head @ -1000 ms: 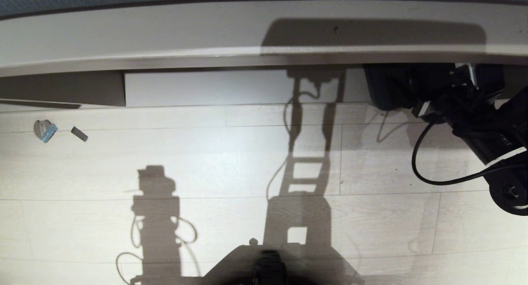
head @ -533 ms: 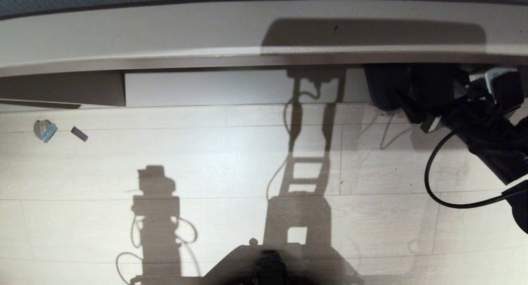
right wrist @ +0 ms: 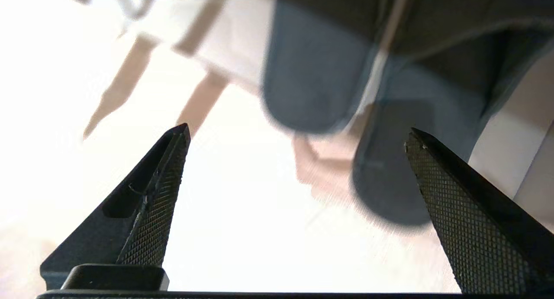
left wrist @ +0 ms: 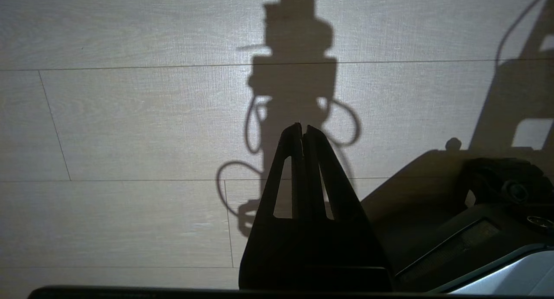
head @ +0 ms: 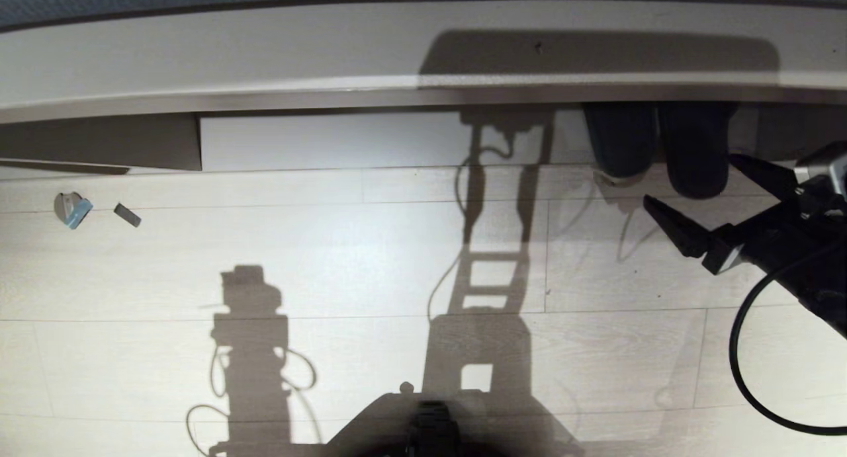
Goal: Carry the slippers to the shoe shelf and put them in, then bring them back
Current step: Pick up the slippers in the shoe cabinet
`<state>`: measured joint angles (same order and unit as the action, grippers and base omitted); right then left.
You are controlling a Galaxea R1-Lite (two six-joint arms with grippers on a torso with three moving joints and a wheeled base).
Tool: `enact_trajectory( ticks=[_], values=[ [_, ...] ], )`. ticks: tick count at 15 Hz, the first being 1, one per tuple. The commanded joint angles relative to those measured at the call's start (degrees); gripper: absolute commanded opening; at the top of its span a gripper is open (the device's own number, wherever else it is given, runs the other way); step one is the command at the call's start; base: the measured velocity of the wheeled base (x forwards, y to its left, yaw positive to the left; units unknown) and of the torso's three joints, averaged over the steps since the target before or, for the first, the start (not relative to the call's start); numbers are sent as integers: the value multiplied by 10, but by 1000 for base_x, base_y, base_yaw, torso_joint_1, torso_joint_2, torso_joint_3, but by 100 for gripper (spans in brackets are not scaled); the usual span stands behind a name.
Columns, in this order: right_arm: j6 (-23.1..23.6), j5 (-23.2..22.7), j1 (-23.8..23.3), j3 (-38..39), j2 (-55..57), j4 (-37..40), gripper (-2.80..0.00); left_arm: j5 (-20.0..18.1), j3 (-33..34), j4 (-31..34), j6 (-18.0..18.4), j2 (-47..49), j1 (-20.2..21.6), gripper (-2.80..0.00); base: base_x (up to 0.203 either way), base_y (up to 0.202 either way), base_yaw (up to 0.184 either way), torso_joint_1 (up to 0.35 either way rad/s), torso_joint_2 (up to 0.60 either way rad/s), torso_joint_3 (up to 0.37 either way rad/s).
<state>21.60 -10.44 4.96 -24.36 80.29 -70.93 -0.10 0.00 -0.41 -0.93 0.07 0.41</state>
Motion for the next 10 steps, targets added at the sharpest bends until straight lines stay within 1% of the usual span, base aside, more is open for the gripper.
enact_trajectory(
  ticks=[1, 2, 4, 5, 8, 10],
  values=[
    [-1, -2, 4, 26, -56, 13, 0, 0, 0, 0, 0, 0, 0, -280, 0, 0, 0, 0, 0, 0],
    [-13, -3, 5, 37, -83, 31, 0, 0, 0, 0, 0, 0, 0, -280, 0, 0, 0, 0, 0, 0],
    [-72, -8, 14, 45, -148, 83, 0, 0, 0, 1, 0, 0, 0, -280, 0, 0, 0, 0, 0, 0],
    [-95, -10, 17, 43, -184, 123, 0, 0, 0, 0, 0, 0, 0, -280, 0, 0, 0, 0, 0, 0],
    [-137, -9, 20, 33, -303, 282, 0, 0, 0, 0, 0, 0, 0, -280, 0, 0, 0, 0, 0, 0],
    [-146, 10, 18, 20, -384, 388, 0, 0, 0, 1, 0, 0, 0, -280, 0, 0, 0, 0, 0, 0]
  ],
)
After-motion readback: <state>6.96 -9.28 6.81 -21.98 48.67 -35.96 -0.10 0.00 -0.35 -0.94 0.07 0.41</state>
